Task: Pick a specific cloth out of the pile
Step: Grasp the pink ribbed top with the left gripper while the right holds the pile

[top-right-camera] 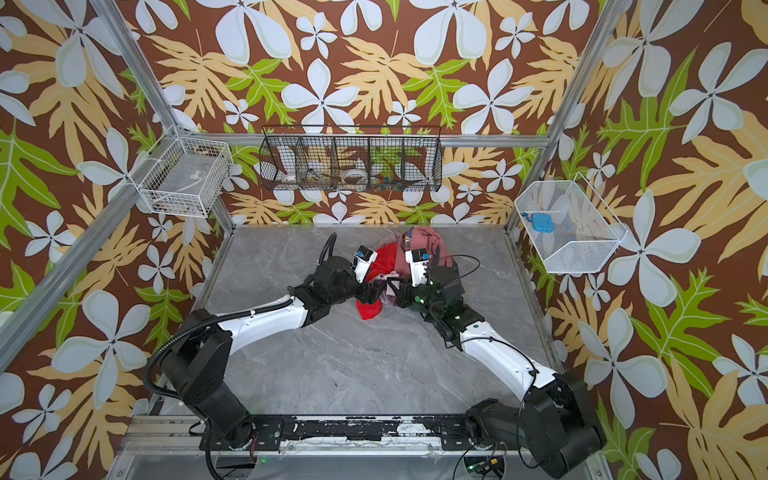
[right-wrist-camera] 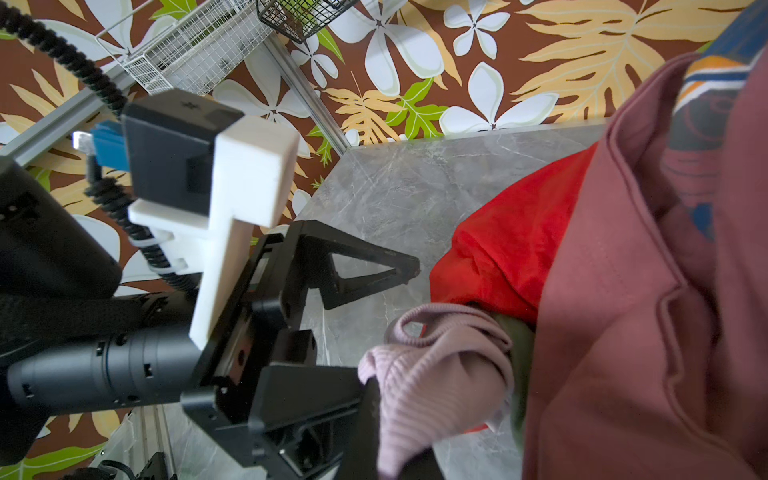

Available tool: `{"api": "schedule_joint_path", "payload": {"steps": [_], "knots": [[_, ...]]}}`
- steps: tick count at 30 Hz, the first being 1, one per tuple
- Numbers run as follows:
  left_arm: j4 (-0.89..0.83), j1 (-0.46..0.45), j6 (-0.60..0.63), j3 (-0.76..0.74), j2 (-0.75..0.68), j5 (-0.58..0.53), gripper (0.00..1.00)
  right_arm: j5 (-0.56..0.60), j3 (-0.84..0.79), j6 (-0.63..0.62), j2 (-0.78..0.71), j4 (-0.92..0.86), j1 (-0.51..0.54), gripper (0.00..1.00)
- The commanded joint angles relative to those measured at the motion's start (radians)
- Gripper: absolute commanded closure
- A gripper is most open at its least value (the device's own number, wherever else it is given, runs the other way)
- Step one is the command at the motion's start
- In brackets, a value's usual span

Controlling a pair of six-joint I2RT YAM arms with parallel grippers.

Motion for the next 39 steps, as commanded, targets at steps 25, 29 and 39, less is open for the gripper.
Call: {"api": "schedule_joint_path", "payload": {"steps": [25,29,39], "knots": [[-0.033,-0.056,-0.006,0.070,0.021,-0.032,1.00,0.142,-0.054,-0.013,-0.079,0.002,-0.062,0.31],[-0.036,-0.056,-0.015,0.064,0.001,-0.045,1.00,0.182,-0.088,0.003,-0.122,0.019,-0.087,0.22],[-0.019,-0.056,-0.048,0.045,-0.053,-0.044,1.00,0.123,-0.098,0.062,-0.053,0.064,-0.137,0.30]]}}
